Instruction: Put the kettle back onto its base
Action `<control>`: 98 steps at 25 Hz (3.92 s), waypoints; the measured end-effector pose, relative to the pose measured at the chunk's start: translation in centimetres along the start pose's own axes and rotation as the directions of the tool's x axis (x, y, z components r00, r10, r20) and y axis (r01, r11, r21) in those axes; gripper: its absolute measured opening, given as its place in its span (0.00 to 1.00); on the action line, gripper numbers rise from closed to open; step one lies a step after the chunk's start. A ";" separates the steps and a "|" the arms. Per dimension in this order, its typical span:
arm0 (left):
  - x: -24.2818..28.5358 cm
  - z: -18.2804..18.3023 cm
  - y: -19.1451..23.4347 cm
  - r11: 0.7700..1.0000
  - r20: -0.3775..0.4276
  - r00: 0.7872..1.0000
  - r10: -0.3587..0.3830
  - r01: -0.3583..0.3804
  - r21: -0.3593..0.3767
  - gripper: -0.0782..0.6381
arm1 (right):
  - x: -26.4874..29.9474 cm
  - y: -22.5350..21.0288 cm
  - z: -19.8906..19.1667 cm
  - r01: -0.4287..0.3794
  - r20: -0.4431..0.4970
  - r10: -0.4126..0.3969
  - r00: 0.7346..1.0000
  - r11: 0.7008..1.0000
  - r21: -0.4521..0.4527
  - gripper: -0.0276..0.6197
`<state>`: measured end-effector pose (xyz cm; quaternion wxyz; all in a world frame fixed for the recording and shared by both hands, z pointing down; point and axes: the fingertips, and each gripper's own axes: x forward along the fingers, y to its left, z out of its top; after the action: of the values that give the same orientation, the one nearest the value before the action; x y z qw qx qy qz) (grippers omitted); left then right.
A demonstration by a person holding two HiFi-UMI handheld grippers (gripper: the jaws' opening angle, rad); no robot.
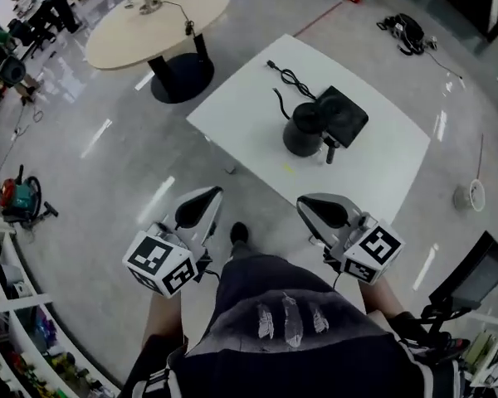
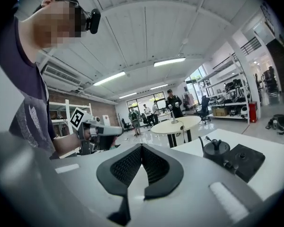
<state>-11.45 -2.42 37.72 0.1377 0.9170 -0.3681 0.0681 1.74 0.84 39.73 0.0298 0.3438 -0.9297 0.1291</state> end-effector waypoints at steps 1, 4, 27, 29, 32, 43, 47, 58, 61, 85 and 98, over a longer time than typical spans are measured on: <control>0.5 -0.1 0.6 1.000 -0.011 1.000 -0.019 0.019 -0.020 0.11 | 0.0 -0.2 0.2 0.034 -0.005 -0.034 0.999 0.999 0.015 0.05; 2.4 0.7 2.0 0.995 -0.026 0.995 -0.098 0.097 -0.018 0.11 | 0.9 -1.4 0.7 0.099 -0.019 -0.098 0.995 0.993 0.064 0.05; 11.2 4.1 10.6 0.955 -0.094 0.953 -0.289 0.293 0.031 0.11 | 0.6 -14.1 0.4 0.535 -0.156 -0.547 0.823 0.837 -0.115 0.18; 11.9 4.2 10.6 0.958 -0.103 0.954 -0.282 0.286 0.028 0.11 | -0.3 -15.6 -0.3 0.536 -0.173 -0.549 0.817 0.836 -0.119 0.28; 15.0 2.9 8.9 0.960 -0.135 0.953 -0.271 0.277 0.025 0.11 | -2.4 -19.0 -3.1 0.517 -0.229 -0.537 0.812 0.844 -0.143 0.45; 21.4 -1.6 5.6 0.965 -0.267 0.928 -0.259 0.262 -0.026 0.11 | -3.6 -25.7 -14.0 0.420 -0.409 -0.466 0.785 0.885 -0.203 0.46; 22.0 -3.0 6.4 0.968 -0.310 0.917 -0.251 0.248 -0.050 0.11 | -3.3 -26.1 -17.0 0.375 -0.469 -0.439 0.767 0.898 -0.228 0.46; 21.6 -1.9 10.2 0.974 -0.317 0.924 -0.216 0.226 -0.006 0.11 | 2.0 -26.9 -17.9 0.361 -0.469 -0.397 0.789 0.917 -0.169 0.15; 21.4 -2.3 10.7 0.974 -0.335 0.917 -0.217 0.228 -0.008 0.11 | 2.4 -26.8 -18.4 0.366 -0.481 -0.391 0.784 0.918 -0.150 0.15; 18.3 -0.8 11.7 0.977 -0.280 0.941 -0.188 0.208 0.043 0.11 | 5.5 -25.6 -8.7 0.418 -0.202 -0.404 0.892 0.908 0.034 0.12; 19.5 1.6 9.4 0.964 -0.211 0.948 -0.239 0.257 0.064 0.11 | 3.4 -24.5 1.7 0.391 0.018 -0.392 0.920 0.919 0.050 0.12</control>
<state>-3.88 -22.20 42.55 0.1400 0.9497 -0.2307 0.1591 15.03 -19.66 43.95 0.0343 0.5251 -0.8393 0.1367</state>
